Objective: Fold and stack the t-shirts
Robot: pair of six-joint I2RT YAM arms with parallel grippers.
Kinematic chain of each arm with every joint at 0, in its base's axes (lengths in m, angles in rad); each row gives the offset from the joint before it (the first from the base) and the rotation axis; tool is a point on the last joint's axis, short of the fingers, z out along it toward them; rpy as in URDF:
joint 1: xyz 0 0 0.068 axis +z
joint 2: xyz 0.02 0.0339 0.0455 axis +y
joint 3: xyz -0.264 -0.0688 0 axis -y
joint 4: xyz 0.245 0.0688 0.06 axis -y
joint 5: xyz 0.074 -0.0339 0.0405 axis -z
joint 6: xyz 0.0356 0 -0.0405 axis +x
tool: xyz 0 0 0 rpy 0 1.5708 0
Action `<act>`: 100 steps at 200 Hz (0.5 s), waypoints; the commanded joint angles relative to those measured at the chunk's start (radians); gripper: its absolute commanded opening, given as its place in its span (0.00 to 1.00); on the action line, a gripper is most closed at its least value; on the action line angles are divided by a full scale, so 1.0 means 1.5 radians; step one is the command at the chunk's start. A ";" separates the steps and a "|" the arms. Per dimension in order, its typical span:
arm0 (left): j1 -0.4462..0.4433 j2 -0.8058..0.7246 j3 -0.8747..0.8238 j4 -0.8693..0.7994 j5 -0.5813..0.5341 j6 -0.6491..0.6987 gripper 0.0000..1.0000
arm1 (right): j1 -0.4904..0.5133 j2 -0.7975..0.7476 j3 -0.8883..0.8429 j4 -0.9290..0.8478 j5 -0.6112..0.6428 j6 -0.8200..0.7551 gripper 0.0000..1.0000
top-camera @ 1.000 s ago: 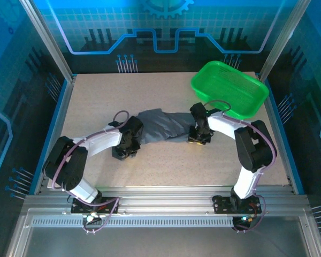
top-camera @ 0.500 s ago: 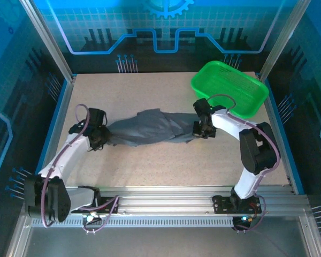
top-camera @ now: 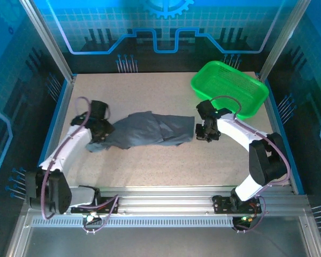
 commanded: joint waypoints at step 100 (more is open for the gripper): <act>-0.360 0.476 0.322 -0.008 -0.060 0.136 0.62 | -0.035 -0.033 0.032 -0.009 -0.152 0.010 0.37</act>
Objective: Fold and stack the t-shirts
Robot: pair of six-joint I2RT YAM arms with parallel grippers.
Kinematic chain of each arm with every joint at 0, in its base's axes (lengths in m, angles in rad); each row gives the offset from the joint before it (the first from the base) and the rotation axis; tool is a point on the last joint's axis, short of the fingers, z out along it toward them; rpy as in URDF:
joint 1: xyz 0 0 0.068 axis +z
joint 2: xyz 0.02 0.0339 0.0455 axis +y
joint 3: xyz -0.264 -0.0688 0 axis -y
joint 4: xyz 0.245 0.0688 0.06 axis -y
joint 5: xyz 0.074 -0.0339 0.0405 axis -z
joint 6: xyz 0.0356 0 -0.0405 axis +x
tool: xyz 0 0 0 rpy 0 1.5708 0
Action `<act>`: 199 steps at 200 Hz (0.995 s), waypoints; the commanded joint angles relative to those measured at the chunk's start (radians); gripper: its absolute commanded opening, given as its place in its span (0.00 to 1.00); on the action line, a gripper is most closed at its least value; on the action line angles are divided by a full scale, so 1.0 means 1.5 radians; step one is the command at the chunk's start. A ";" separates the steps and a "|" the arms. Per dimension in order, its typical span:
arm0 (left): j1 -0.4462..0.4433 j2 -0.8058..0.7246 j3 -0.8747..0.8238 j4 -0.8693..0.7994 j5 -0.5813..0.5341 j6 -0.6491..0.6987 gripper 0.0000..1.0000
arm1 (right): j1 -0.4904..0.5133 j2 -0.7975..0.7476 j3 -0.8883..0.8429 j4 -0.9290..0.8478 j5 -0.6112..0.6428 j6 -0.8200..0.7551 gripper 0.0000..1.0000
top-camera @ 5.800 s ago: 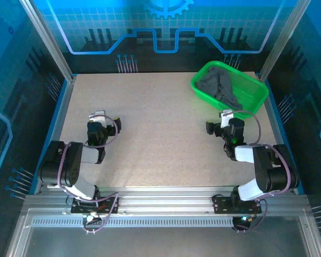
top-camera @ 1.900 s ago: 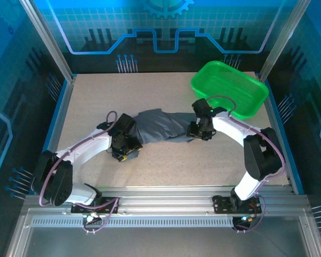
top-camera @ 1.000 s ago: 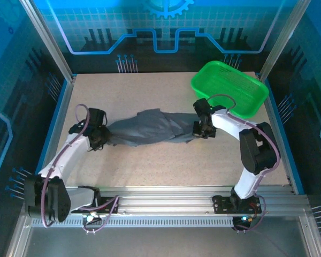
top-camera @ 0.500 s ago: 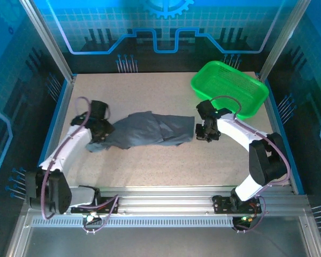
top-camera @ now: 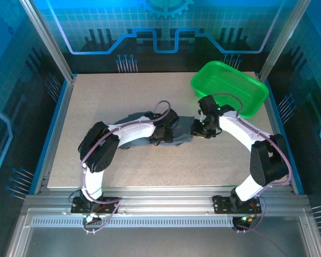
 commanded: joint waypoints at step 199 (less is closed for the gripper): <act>0.062 -0.314 -0.094 -0.172 -0.207 -0.002 0.00 | -0.036 0.021 0.036 -0.010 0.010 0.058 0.36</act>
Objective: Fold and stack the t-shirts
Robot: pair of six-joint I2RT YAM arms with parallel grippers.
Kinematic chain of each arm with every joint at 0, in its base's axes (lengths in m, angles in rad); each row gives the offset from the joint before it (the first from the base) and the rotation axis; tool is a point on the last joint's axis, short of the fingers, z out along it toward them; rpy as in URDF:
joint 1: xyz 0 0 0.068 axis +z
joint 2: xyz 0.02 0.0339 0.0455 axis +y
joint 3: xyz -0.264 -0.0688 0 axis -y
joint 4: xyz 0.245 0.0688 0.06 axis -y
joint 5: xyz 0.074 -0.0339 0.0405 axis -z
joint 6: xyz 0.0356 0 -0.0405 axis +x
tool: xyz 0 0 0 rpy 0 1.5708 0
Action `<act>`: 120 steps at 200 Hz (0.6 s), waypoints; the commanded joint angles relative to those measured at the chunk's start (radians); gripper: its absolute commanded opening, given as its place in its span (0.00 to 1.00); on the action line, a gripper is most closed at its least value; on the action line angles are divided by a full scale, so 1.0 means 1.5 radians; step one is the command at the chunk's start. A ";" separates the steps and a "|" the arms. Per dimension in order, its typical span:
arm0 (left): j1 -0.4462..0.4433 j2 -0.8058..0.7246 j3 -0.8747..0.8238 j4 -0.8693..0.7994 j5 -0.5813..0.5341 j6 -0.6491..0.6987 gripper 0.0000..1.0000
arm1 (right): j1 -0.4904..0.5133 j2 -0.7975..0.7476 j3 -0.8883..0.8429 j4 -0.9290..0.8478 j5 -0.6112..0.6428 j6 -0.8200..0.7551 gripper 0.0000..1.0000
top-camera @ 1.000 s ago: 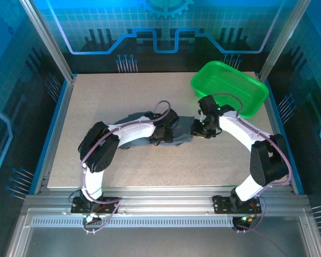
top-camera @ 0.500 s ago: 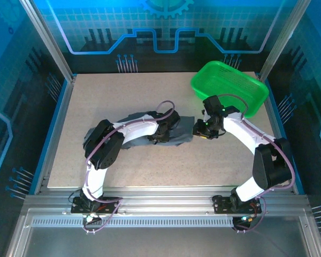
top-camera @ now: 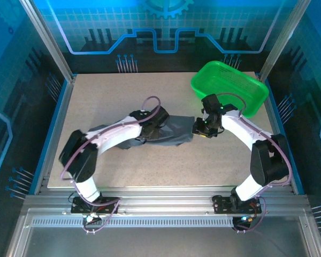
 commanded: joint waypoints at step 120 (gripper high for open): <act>0.143 -0.693 -0.165 -0.393 -0.411 -0.322 0.00 | 0.037 0.059 0.066 0.018 0.097 0.224 0.36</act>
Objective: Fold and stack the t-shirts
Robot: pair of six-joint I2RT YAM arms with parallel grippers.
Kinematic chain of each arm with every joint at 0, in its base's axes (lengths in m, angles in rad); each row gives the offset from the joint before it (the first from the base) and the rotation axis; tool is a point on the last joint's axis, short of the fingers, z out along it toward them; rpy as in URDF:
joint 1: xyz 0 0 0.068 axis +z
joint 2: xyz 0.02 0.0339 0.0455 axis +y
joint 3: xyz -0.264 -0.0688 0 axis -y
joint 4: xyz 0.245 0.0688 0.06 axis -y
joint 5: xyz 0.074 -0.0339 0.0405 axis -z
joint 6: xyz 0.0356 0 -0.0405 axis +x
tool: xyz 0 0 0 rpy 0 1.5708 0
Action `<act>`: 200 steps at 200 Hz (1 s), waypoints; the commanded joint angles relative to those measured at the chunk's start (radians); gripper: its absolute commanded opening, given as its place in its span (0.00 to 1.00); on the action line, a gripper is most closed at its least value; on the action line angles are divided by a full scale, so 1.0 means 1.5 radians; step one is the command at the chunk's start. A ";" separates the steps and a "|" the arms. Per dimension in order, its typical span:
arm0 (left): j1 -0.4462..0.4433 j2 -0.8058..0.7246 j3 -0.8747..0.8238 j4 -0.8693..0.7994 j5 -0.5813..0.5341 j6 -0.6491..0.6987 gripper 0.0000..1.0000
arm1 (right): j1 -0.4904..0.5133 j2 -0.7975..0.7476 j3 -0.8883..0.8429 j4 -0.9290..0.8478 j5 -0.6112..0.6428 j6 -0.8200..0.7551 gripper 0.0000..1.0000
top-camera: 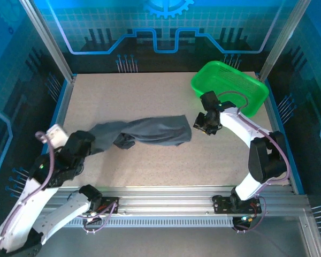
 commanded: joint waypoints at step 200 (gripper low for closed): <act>0.038 0.013 -0.100 0.104 0.039 0.049 0.00 | 0.095 0.447 0.480 -0.046 -0.067 -0.237 0.37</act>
